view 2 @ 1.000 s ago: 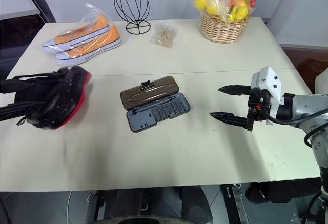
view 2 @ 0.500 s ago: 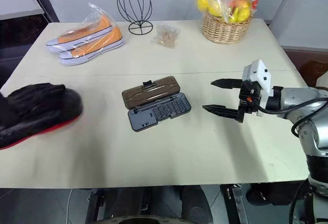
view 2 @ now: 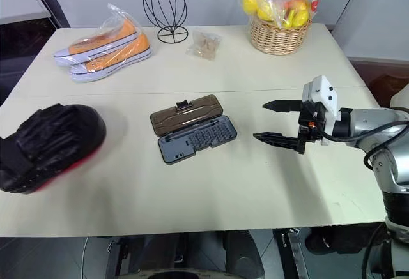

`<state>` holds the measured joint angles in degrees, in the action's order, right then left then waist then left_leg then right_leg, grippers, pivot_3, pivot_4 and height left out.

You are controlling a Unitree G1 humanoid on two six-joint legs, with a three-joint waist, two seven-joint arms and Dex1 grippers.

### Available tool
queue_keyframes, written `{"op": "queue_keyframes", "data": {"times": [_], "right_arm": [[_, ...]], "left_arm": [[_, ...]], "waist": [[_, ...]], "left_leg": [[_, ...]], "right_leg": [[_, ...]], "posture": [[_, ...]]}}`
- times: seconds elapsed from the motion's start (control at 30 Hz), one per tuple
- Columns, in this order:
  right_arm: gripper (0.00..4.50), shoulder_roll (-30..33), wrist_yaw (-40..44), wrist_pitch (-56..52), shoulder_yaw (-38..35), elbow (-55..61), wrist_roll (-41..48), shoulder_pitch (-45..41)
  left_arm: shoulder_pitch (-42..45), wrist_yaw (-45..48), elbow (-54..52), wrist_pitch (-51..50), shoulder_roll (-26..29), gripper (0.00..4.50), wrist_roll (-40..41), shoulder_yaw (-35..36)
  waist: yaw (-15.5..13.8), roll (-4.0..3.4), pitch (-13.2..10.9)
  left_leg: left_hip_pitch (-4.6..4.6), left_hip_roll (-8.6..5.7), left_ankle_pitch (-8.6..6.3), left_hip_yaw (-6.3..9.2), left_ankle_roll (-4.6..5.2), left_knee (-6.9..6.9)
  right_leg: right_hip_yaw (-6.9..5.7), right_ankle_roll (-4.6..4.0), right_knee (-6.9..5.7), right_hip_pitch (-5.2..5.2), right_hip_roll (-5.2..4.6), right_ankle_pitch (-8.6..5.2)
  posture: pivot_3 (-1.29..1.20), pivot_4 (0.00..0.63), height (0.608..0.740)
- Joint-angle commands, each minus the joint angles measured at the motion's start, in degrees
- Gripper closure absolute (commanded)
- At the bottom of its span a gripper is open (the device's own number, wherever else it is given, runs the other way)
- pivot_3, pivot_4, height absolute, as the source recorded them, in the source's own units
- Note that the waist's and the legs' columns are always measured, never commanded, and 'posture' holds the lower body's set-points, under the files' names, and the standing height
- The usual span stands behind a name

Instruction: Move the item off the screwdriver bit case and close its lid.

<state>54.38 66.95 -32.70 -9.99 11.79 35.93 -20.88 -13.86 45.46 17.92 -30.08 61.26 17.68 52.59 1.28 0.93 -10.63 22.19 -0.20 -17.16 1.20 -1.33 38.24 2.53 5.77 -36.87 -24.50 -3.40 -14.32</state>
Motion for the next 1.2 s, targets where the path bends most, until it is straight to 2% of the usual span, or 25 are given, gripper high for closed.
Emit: {"op": "queue_keyframes", "data": {"times": [0.03,0.1,0.17,0.27,0.33,0.43,0.53,0.57,0.63,0.73,0.77,0.83,0.9,1.03,1.2], "right_arm": [[0.0,-0.4,0.22,0.88,0.06,-0.59,-0.09,-2.62],[0.0,-0.5,0.38,0.91,0.46,-1.28,-0.35,-3.51],[0.0,-0.41,0.7,1.0,0.67,-1.65,-0.51,-3.88],[0.0,0.08,1.3,1.1,0.47,-1.63,-0.5,-3.72],[0.0,0.52,1.68,0.88,-0.06,-1.26,-0.21,-3.35],[0.0,1.39,2.38,0.57,-1.24,-0.19,0.36,-2.05],[0.0,2.0,2.66,0.4,-1.98,0.68,0.6,-1.14],[0.0,2.29,2.52,-0.48,-2.53,1.01,1.18,-1.05],[0.0,2.88,1.8,-2.95,-3.87,1.46,2.62,-0.9],[0.0,3.79,2.23,-2.91,-4.68,4.15,2.84,0.57],[0.0,3.85,1.72,-2.17,-4.67,5.15,2.15,0.99],[0.0,3.63,0.22,-2.36,-4.67,6.65,2.03,1.13],[0.0,3.23,-1.01,-3.19,-4.75,7.91,2.63,1.0],[0.0,2.44,-3.42,-3.82,-4.79,10.81,3.14,1.79],[0.0,2.26,-4.77,-3.76,-4.78,12.12,3.28,2.13]], "left_arm": [[-1.57,-1.68,3.98,5.67,0.09,0.04,-2.98,1.01],[-3.06,-1.45,4.53,8.05,-0.63,0.04,-3.62,0.79],[-3.21,0.46,2.41,6.51,-1.17,0.04,-0.89,2.89],[0.02,5.94,-5.52,-2.73,-0.38,0.04,9.71,8.89],[3.0,10.96,-12.21,-11.25,2.36,0.04,18.32,11.36],[8.51,16.68,-18.36,-18.97,7.98,0.04,26.92,9.03],[15.67,19.75,-20.16,-21.83,12.67,0.04,32.27,1.62],[21.24,19.74,-20.25,-19.89,13.91,0.04,32.06,-6.88],[32.41,21.53,-20.21,-15.29,13.8,0.04,26.65,-25.41],[46.45,21.72,-14.84,-7.59,6.82,0.04,14.11,-44.36],[51.9,19.8,-10.36,-4.81,2.37,0.04,8.42,-50.49],[60.59,16.37,-0.69,-0.86,-6.13,0.04,0.24,-58.4],[66.02,14.69,7.33,1.14,-12.14,0.04,-3.79,-61.64],[71.89,14.73,19.88,6.36,-21.77,0.04,-8.92,-65.84],[74.15,16.21,26.81,10.1,-26.5,0.04,-11.83,-66.26]], "waist": [[-0.16,0.03,0.02],[-0.41,0.03,0.02],[-0.66,0.09,0.05],[-0.77,0.37,0.17],[-0.8,0.63,0.3],[-0.7,0.77,0.38],[-0.22,0.19,0.35],[-0.18,0.0,0.34],[-0.34,-0.25,0.32],[-0.5,-0.5,0.34],[-0.56,-0.52,0.35],[-0.67,-0.45,0.34],[-0.55,-0.37,0.29],[0.01,-0.11,0.15],[-0.41,-0.07,0.13]], "left_leg": [[-0.01,0.0,0.0,0.0,0.0,0.01],[-0.01,-0.04,0.0,0.0,-0.01,0.03],[0.0,-0.05,0.0,0.0,-0.01,0.03],[0.03,-0.05,0.01,0.06,-0.02,0.03],[0.11,-0.04,0.03,0.18,-0.07,0.07],[0.12,-0.05,0.05,0.27,-0.13,0.08],[0.11,-0.11,0.05,0.19,-0.13,0.05],[0.07,-0.12,0.05,0.08,-0.13,0.0],[0.0,-0.14,0.06,0.03,-0.12,-0.01],[-0.08,-0.25,0.09,-0.07,-0.14,0.04],[-0.1,-0.27,0.1,-0.16,-0.14,0.05],[-0.04,-0.18,0.1,-0.16,-0.13,0.23],[0.22,-0.06,0.02,0.0,0.01,0.82],[0.31,-0.04,-0.14,-0.04,0.28,0.92],[0.31,-0.04,-0.16,-0.03,0.32,0.92]], "right_leg": [[0.0,0.0,0.0,0.01,-0.01,0.0],[-0.01,0.0,-0.01,0.03,-0.08,0.0],[-0.01,0.0,0.0,0.03,-0.13,0.0],[-0.05,0.0,0.01,0.04,-0.19,0.0],[-0.13,-0.01,0.02,0.04,-0.2,0.0],[-0.16,-0.02,0.04,0.09,-0.24,0.0],[-0.14,-0.05,0.08,0.07,-0.26,-0.02],[-0.08,-0.01,0.08,0.04,-0.24,0.0],[-0.07,0.0,-0.01,0.06,-0.07,0.0],[0.01,0.01,-0.19,0.09,0.2,0.0],[0.04,0.01,-0.23,0.09,0.26,0.0],[0.06,0.01,-0.25,0.14,0.54,0.01],[0.0,0.01,-0.38,0.13,0.73,0.01],[0.18,0.03,-0.33,-0.01,0.66,0.02],[0.18,0.04,-0.33,-0.02,0.66,0.01]], "posture": [[0.0,0.15,0.74],[0.0,0.15,0.74],[0.0,0.15,0.74],[0.0,0.15,0.74],[0.0,0.15,0.74],[0.0,0.15,0.74],[0.0,0.15,0.74],[0.0,0.15,0.74],[0.0,0.15,0.74],[0.0,0.15,0.74],[0.0,0.15,0.74],[0.0,0.15,0.74],[0.0,0.15,0.74],[0.0,0.15,0.74],[0.0,0.15,0.74]]}}
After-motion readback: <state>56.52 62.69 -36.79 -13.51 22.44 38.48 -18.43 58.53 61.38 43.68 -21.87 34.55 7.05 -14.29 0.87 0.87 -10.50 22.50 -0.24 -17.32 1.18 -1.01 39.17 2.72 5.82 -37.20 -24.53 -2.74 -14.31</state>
